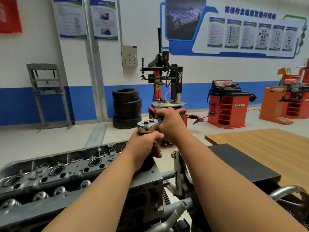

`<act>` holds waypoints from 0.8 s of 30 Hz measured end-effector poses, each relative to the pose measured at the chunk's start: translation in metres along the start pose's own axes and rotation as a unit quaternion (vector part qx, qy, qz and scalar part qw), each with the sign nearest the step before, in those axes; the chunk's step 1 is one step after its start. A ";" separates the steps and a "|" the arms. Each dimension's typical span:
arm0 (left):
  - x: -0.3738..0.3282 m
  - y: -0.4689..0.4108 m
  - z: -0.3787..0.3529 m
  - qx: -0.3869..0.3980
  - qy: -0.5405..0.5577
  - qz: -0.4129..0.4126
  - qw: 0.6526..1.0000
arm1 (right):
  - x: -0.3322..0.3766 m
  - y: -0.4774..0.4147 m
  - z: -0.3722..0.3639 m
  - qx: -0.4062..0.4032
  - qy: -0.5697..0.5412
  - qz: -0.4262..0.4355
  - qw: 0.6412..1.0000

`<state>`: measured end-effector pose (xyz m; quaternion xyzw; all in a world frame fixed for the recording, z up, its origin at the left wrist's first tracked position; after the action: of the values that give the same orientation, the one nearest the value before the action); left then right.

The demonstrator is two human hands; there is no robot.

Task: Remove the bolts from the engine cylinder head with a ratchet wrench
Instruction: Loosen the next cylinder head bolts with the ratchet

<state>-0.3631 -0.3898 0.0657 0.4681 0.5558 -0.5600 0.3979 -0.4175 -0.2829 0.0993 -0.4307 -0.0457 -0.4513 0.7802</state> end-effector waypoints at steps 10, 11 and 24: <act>0.003 0.001 -0.006 -0.020 -0.020 0.014 0.999 | -0.003 0.009 0.003 -0.048 0.050 -0.020 0.997; 0.002 0.002 -0.006 -0.016 -0.023 0.015 0.999 | 0.000 0.017 0.009 -0.054 0.076 -0.039 0.995; -0.002 0.007 -0.007 -0.061 -0.142 -0.038 0.987 | 0.063 0.123 0.037 -0.077 0.323 -0.037 0.942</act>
<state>-0.3548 -0.3836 0.0664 0.3370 0.5446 -0.6005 0.4787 -0.2768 -0.2709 0.0741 -0.3181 0.2280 -0.5968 0.7005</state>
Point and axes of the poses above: each hand's wrist, its own y-axis away from the middle knuckle, its own z-axis out of the back of the hand, x = y × z, the point moved 1 cm from there along -y, towards the middle knuckle
